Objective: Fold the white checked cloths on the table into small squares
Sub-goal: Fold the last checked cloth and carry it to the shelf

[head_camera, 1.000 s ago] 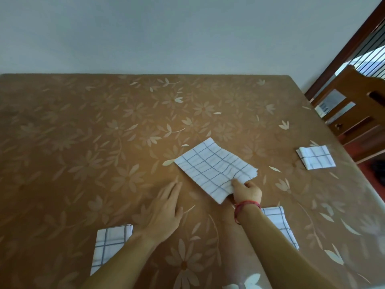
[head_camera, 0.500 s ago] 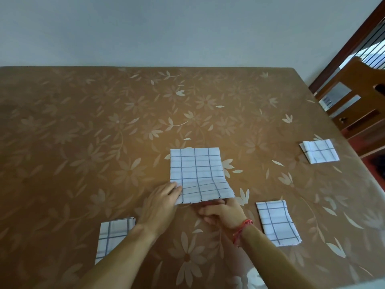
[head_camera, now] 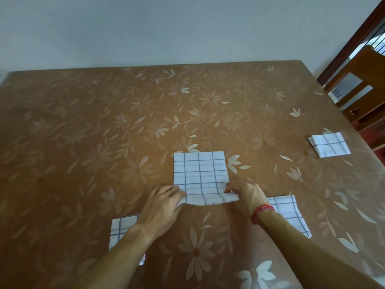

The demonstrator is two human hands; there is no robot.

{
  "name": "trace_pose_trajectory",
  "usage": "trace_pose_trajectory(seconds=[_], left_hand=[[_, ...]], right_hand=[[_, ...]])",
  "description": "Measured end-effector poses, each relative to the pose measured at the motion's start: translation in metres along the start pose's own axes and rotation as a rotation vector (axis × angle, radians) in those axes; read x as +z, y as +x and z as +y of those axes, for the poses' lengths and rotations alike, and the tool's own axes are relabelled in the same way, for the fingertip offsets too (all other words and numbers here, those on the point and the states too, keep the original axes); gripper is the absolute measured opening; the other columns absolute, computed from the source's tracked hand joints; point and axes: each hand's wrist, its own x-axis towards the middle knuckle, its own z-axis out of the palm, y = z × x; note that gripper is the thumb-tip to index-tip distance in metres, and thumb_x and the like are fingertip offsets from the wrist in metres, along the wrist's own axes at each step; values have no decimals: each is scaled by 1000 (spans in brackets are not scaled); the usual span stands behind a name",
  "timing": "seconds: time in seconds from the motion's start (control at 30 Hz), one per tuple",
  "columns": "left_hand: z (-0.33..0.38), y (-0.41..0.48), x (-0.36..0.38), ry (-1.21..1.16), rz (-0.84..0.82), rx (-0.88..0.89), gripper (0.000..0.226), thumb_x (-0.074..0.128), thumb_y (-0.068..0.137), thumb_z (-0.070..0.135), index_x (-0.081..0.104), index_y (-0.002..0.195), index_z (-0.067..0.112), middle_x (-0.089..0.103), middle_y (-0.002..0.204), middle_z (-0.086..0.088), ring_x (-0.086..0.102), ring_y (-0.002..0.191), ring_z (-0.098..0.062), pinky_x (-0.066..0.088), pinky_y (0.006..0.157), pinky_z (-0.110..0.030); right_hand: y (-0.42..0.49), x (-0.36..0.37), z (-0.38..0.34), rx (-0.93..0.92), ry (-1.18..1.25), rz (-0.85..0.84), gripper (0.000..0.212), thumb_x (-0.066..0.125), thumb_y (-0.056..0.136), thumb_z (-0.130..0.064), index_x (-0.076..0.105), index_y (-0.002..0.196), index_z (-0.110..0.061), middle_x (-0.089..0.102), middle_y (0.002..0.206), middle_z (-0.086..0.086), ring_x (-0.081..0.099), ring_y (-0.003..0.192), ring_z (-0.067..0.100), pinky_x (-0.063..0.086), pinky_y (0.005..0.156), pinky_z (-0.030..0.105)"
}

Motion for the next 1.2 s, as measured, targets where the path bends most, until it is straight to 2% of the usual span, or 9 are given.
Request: trace_pose_trajectory(seconds=[0.03, 0.1, 0.27, 0.37, 0.53, 0.7, 0.87, 1.1, 1.2], left_hand=[[0, 2, -4, -68, -12, -45, 37, 41, 93, 39, 66, 115, 22, 67, 117, 6, 52, 118, -14, 38, 99, -35], [2, 7, -9, -107, -12, -122, 36, 48, 90, 37, 64, 116, 18, 66, 110, 6, 53, 113, -15, 36, 99, -34], [5, 18, -11, -276, 34, -245, 38, 66, 85, 13, 60, 123, 16, 59, 102, 11, 58, 105, -18, 51, 87, -40], [-1, 26, -3, -272, 115, -303, 38, 68, 84, 8, 61, 120, 16, 64, 102, 11, 57, 106, -16, 47, 93, -36], [-6, 43, 4, -334, 168, -419, 27, 71, 82, 12, 61, 106, 22, 64, 86, 12, 61, 84, -10, 52, 76, -31], [-14, 53, 10, -293, 195, -438, 18, 68, 84, 19, 57, 97, 24, 63, 70, 11, 60, 69, -10, 51, 64, -35], [-22, 57, 15, -122, 215, -335, 20, 64, 86, 23, 58, 105, 23, 58, 67, 12, 57, 70, -16, 46, 74, -41], [-29, 60, 17, 194, 200, -217, 47, 70, 82, 25, 55, 124, 13, 62, 97, -3, 56, 90, -24, 44, 80, -39], [-35, 64, 18, 278, 145, -67, 60, 62, 86, 21, 44, 140, 4, 50, 136, -11, 49, 122, -28, 49, 92, -41]], right_hand=[[-7, -5, -13, 2, -22, 27, 16, 76, 65, -41, 68, 75, -31, 69, 78, -16, 61, 87, 12, 50, 77, 26], [-11, -7, -20, -43, -18, 177, 15, 64, 77, -44, 68, 71, -31, 68, 74, -15, 58, 80, 11, 50, 67, 25], [-5, -20, -22, -28, 89, 139, 27, 81, 59, -39, 63, 78, -32, 66, 72, -15, 59, 70, 3, 44, 61, 13], [2, -24, -23, -11, 127, 135, 12, 70, 75, -26, 63, 85, -30, 62, 70, -16, 58, 68, 8, 38, 57, 14], [21, -24, -26, 49, 121, 142, 8, 57, 88, -28, 60, 86, -21, 54, 65, -14, 51, 62, 5, 32, 52, 14], [38, -19, -26, 102, 182, 134, 8, 58, 88, -34, 54, 86, -27, 59, 68, -16, 54, 69, 7, 35, 54, 16], [49, -14, -27, 165, 148, 140, 11, 58, 86, -38, 57, 89, -27, 65, 78, -13, 61, 80, 15, 50, 70, 30], [53, -12, -30, 199, 99, 150, 12, 56, 86, -40, 57, 88, -29, 66, 82, -12, 61, 79, 16, 52, 68, 32], [53, -12, -31, 207, 76, 153, 12, 55, 85, -42, 57, 87, -31, 67, 86, -10, 62, 79, 18, 54, 68, 33]])
